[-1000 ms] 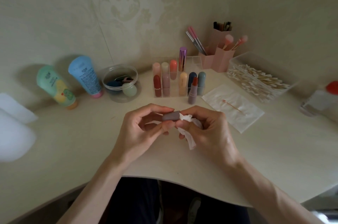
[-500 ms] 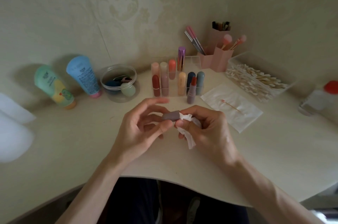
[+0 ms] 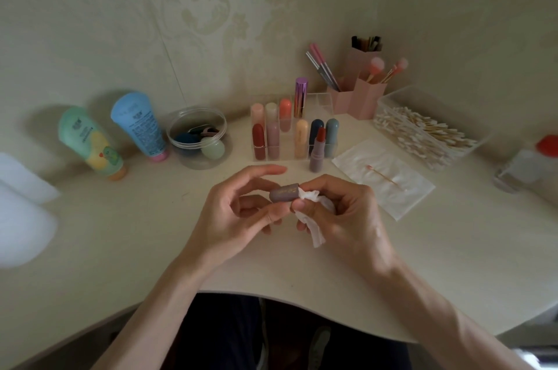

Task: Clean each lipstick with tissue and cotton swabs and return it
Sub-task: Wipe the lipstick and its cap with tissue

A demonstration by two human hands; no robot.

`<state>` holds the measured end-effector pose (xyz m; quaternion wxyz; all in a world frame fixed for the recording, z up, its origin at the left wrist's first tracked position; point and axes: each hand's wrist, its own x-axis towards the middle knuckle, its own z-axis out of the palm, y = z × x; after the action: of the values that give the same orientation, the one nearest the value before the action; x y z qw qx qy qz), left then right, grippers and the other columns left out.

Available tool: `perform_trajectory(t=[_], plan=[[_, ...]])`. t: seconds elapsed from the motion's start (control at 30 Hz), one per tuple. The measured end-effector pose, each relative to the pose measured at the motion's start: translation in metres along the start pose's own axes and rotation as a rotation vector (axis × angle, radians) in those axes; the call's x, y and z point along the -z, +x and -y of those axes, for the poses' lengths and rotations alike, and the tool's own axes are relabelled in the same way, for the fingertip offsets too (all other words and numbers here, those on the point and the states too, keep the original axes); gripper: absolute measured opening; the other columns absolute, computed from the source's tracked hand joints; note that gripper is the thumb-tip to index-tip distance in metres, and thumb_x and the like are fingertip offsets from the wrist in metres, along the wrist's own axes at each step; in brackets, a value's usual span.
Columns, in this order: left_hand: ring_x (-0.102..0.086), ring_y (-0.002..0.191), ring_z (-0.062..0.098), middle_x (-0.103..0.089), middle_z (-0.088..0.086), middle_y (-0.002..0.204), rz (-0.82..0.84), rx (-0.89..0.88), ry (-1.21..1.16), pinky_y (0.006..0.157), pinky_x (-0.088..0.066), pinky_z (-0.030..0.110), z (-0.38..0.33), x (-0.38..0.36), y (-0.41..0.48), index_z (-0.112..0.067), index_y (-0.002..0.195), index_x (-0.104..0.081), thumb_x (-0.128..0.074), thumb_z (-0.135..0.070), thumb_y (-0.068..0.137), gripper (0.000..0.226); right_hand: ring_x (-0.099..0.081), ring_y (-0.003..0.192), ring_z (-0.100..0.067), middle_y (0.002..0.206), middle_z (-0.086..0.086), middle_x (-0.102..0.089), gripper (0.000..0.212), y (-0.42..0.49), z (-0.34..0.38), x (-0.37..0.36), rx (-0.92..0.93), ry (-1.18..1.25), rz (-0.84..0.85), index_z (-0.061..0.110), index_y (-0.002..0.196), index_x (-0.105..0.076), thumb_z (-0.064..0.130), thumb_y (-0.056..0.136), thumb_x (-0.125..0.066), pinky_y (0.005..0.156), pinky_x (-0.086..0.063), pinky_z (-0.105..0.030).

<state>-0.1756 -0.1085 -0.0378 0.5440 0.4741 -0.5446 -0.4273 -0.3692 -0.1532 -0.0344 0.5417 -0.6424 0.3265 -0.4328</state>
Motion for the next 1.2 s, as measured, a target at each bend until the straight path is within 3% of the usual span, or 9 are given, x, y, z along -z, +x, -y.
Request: perform_trajectory(t=[0.13, 0.3, 0.47, 0.53, 0.77, 0.93, 1.0, 1.1, 1.2], plan=[[-0.070, 0.066, 0.027, -0.077, 0.011, 0.086, -0.015, -0.018, 0.074, 0.057, -0.055, 0.032, 0.0035, 0.0008, 0.0000, -0.011, 0.111, -0.077, -0.076, -0.017, 0.088, 0.023, -0.071, 0.060, -0.019, 0.079, -0.009, -0.077, 0.009, 0.0000, -0.0039, 0.0001, -0.017, -0.052, -0.030, 0.004, 0.095, -0.078, -0.004, 0.091, -0.075, 0.057, -0.058, -0.029], [-0.077, 0.085, 0.024, -0.079, 0.001, 0.096, -0.115, -0.081, 0.191, 0.081, -0.063, 0.036, 0.0044, -0.0011, -0.0042, -0.010, 0.099, -0.074, -0.083, -0.019, 0.076, 0.026, -0.066, 0.064, -0.014, 0.100, -0.001, -0.082, 0.014, 0.0022, -0.0005, -0.0020, -0.043, 0.035, 0.095, 0.001, 0.102, -0.079, -0.005, 0.096, -0.068, 0.061, -0.057, -0.026], [-0.070, 0.064, 0.029, -0.075, 0.010, 0.091, -0.006, 0.051, 0.030, 0.054, -0.052, 0.032, -0.0012, 0.0011, 0.0003, -0.015, 0.120, -0.070, -0.075, -0.022, 0.088, 0.034, -0.069, 0.066, -0.026, 0.092, 0.002, -0.081, 0.012, 0.0015, -0.0009, 0.0017, -0.008, -0.006, 0.038, 0.005, 0.096, -0.077, -0.005, 0.095, -0.069, 0.062, -0.060, -0.034], [-0.066, 0.059, 0.026, -0.074, 0.012, 0.082, -0.019, 0.026, 0.045, 0.050, -0.049, 0.031, 0.0001, 0.0009, 0.0008, -0.008, 0.112, -0.075, -0.067, -0.019, 0.094, 0.022, -0.069, 0.065, -0.022, 0.086, -0.001, -0.080, 0.011, 0.0013, -0.0019, 0.0008, -0.009, -0.019, 0.024, 0.005, 0.094, -0.077, -0.004, 0.093, -0.072, 0.061, -0.060, -0.035], [-0.077, 0.090, 0.021, -0.079, -0.001, 0.096, -0.103, -0.113, 0.249, 0.087, -0.060, 0.032, 0.0054, 0.0006, -0.0034, -0.013, 0.100, -0.076, -0.082, -0.006, 0.082, 0.020, -0.067, 0.057, -0.019, 0.076, -0.019, -0.073, 0.004, 0.0017, -0.0069, -0.0003, -0.082, -0.005, 0.022, 0.000, 0.094, -0.076, -0.003, 0.092, -0.074, 0.056, -0.055, -0.027], [-0.073, 0.073, 0.023, -0.077, 0.006, 0.087, -0.029, 0.023, 0.095, 0.067, -0.055, 0.029, -0.0025, -0.0013, 0.0000, -0.015, 0.119, -0.070, -0.070, -0.023, 0.092, 0.028, -0.070, 0.062, -0.020, 0.082, -0.011, -0.077, 0.012, 0.0013, -0.0023, 0.0018, -0.014, -0.021, -0.014, 0.009, 0.095, -0.080, -0.002, 0.094, -0.073, 0.059, -0.060, -0.034], [-0.069, 0.063, 0.022, -0.076, 0.008, 0.080, -0.013, 0.022, 0.124, 0.060, -0.050, 0.029, -0.0005, -0.0008, 0.0009, -0.012, 0.107, -0.076, -0.061, -0.024, 0.099, 0.021, -0.070, 0.064, -0.017, 0.084, -0.004, -0.079, 0.014, 0.0002, -0.0015, 0.0019, 0.003, -0.035, -0.003, 0.007, 0.096, -0.080, -0.004, 0.094, -0.072, 0.060, -0.058, -0.031], [-0.070, 0.064, 0.019, -0.076, 0.010, 0.078, -0.057, -0.022, 0.129, 0.064, -0.053, 0.022, 0.0015, -0.0015, -0.0004, -0.006, 0.100, -0.078, -0.067, -0.018, 0.094, 0.017, -0.069, 0.060, -0.017, 0.078, -0.011, -0.075, 0.009, 0.0006, -0.0043, 0.0011, -0.029, -0.036, -0.013, 0.003, 0.095, -0.078, -0.004, 0.092, -0.074, 0.057, -0.055, -0.027], [-0.077, 0.084, 0.018, -0.080, 0.002, 0.094, -0.091, -0.066, 0.167, 0.079, -0.060, 0.024, 0.0026, 0.0008, -0.0023, -0.012, 0.106, -0.078, -0.078, -0.014, 0.085, 0.021, -0.068, 0.060, -0.020, 0.085, -0.020, -0.075, 0.006, 0.0025, -0.0048, 0.0009, -0.067, 0.006, 0.008, 0.001, 0.098, -0.077, -0.001, 0.093, -0.074, 0.058, -0.056, -0.029]])
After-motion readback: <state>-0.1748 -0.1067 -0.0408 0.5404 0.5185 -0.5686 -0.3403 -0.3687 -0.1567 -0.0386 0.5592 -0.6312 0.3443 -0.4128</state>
